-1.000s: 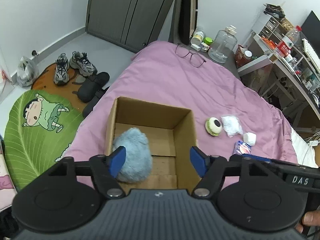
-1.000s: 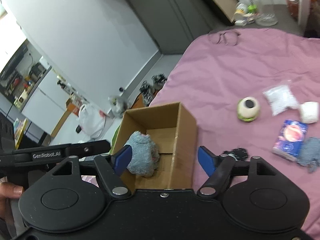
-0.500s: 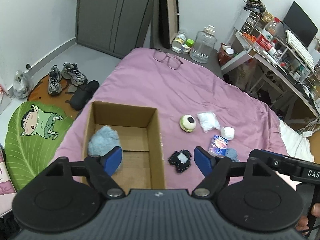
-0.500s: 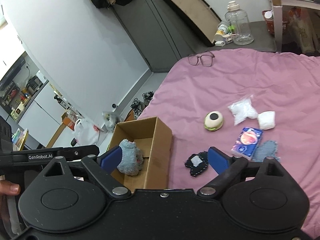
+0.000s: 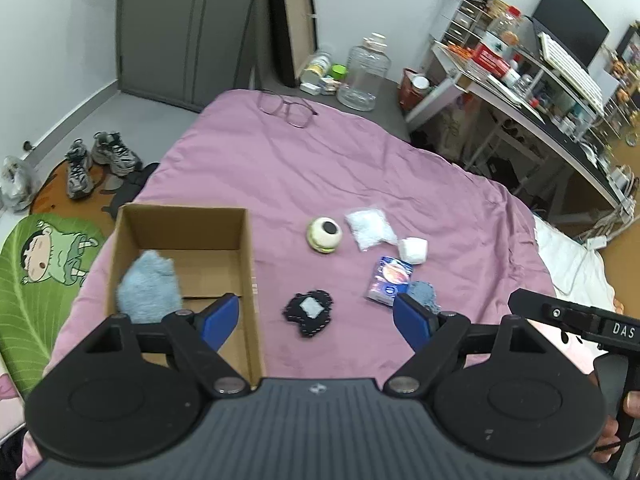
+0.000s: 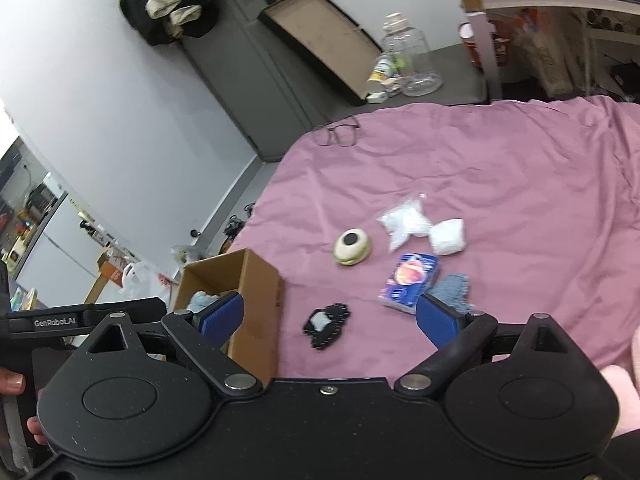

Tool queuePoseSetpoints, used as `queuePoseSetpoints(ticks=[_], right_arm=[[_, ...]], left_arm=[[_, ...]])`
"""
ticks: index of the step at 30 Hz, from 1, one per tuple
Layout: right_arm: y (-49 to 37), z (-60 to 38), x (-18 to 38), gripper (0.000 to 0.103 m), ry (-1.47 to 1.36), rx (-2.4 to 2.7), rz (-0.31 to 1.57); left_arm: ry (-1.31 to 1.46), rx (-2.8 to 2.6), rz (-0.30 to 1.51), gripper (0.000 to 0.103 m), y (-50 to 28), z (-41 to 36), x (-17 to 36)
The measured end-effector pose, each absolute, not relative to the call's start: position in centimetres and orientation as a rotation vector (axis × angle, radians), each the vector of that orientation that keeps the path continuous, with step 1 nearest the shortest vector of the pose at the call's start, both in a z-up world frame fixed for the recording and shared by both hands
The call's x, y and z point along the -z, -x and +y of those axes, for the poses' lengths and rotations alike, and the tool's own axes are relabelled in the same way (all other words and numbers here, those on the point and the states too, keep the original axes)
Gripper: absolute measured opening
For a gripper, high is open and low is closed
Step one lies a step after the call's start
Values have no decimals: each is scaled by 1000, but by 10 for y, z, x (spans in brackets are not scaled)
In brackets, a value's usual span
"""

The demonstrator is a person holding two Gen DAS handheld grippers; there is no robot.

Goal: Organize soft objects
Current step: 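Move both grippers toward the blue tissue pack and denim heart plush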

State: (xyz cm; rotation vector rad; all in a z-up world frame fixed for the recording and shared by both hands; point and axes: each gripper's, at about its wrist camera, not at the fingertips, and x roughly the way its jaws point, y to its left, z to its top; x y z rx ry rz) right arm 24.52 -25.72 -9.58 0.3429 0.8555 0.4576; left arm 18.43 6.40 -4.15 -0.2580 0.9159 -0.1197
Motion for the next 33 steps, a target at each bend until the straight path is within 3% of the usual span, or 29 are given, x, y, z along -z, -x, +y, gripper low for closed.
queuePoseSetpoints(ticks=[8, 17, 23, 28, 33], right_arm=[[-256, -286, 112, 92, -381, -409, 859], [-279, -303, 137, 69, -426, -402, 915], [-296, -308, 157, 67, -445, -397, 966], [-313, -310, 175, 58, -463, -407, 1020], [-327, -312, 190, 58, -474, -406, 1057]], left_arm=[[243, 172, 921, 83, -204, 38, 48], [233, 223, 938, 83, -235, 12, 66], [224, 256, 976, 82, -259, -4, 85], [213, 282, 1013, 80, -279, -14, 102], [223, 309, 1053, 78, -302, -25, 119]])
